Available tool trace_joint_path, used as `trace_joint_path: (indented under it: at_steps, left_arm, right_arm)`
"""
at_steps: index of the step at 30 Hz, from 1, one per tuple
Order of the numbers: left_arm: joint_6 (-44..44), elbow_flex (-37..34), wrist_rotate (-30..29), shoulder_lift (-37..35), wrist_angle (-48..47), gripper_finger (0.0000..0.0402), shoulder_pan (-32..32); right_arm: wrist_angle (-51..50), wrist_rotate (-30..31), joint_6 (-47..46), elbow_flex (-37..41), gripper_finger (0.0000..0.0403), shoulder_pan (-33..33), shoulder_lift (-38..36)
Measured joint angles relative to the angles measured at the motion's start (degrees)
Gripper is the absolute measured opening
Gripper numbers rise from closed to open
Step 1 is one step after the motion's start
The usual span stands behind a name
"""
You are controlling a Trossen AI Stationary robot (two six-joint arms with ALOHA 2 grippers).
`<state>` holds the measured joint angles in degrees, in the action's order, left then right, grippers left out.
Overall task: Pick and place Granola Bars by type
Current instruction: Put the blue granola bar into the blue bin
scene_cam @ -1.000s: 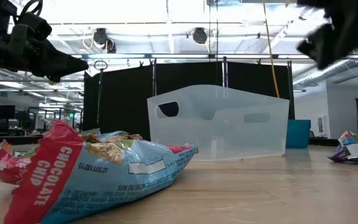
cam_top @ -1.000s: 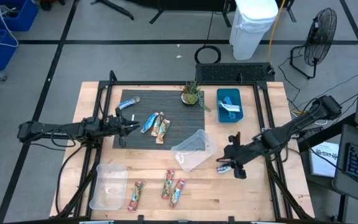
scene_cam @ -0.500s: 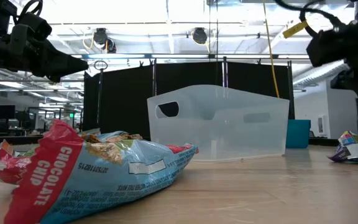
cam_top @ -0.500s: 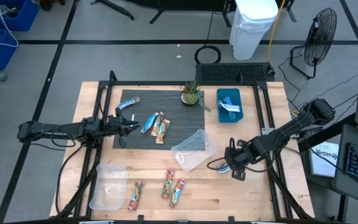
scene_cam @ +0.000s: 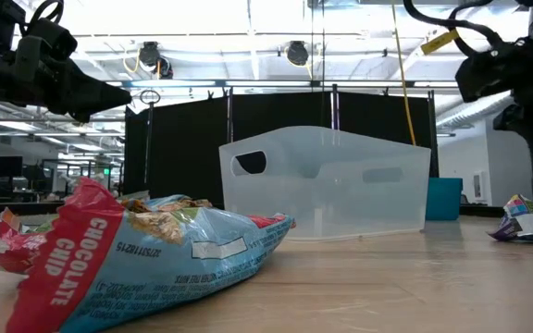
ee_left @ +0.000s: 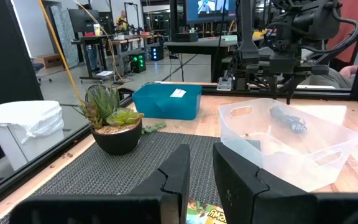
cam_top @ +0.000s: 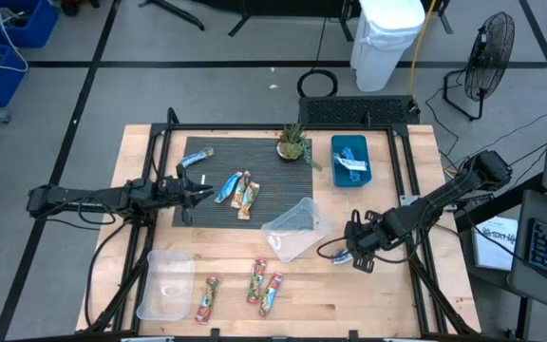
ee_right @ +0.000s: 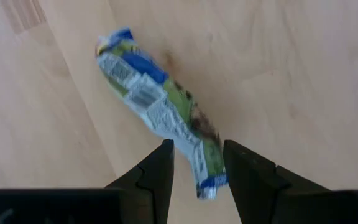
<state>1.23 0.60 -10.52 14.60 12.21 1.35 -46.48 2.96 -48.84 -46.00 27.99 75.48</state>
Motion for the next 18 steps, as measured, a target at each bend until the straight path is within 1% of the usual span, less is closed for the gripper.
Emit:
trace_joint_path:
  at_steps: [5,10,18]
  left_arm:
    - [0.0,0.0,0.0,0.01,0.0,0.0076,0.0]
    - [0.0,0.0,0.0,-0.01,0.0,0.0076,0.01]
    - [0.0,0.0,-0.02,0.01,0.02,0.0076,0.0]
  right_arm:
    - [3.75,-0.07,0.13,2.94,0.013,-0.02,0.02]
    - [3.65,-1.6,-1.48,4.95,0.013,-0.02,0.02]
    - [4.57,-1.59,-1.7,6.45,0.013,-0.02,0.0]
